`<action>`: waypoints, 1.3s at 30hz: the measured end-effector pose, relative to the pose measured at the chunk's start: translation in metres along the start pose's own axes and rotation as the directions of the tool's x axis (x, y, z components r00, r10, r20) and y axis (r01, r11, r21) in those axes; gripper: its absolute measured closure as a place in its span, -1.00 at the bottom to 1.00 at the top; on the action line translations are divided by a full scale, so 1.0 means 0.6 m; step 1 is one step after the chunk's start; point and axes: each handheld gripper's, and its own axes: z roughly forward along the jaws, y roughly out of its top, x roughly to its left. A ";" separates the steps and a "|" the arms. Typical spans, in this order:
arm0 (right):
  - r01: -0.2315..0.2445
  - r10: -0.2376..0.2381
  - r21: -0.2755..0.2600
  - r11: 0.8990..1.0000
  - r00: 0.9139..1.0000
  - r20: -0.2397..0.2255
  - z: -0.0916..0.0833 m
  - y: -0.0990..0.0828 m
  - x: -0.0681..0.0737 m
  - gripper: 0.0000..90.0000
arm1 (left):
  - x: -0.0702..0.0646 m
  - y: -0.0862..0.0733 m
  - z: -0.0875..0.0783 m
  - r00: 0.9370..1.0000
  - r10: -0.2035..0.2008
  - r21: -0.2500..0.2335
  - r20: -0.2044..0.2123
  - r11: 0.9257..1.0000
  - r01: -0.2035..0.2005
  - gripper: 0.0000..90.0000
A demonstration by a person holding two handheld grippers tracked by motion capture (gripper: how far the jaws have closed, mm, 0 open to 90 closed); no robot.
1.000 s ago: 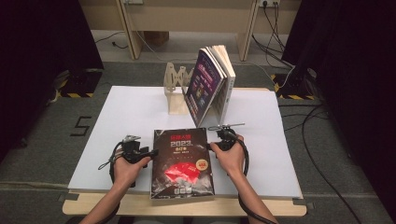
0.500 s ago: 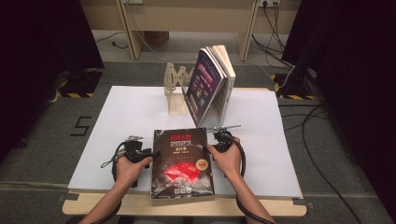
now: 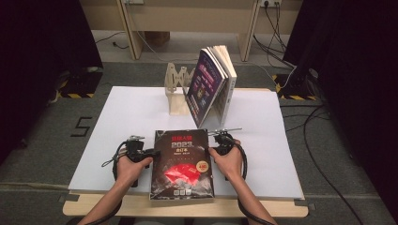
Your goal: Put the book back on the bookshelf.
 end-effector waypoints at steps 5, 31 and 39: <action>0.004 -0.004 0.007 1.000 1.000 -0.004 -0.003 -0.006 0.002 0.64 | 0.001 -0.001 -0.001 1.000 0.006 -0.003 -0.008 1.000 -0.006 0.45; 0.007 -0.003 0.067 0.998 0.999 -0.048 -0.035 -0.056 0.015 0.63 | -0.020 -0.038 -0.031 0.999 0.052 0.015 -0.011 0.999 -0.052 0.53; -0.008 0.011 0.065 0.998 0.999 -0.047 -0.038 -0.018 -0.005 0.41 | -0.022 -0.039 -0.029 0.998 0.056 0.016 0.007 0.998 -0.056 0.47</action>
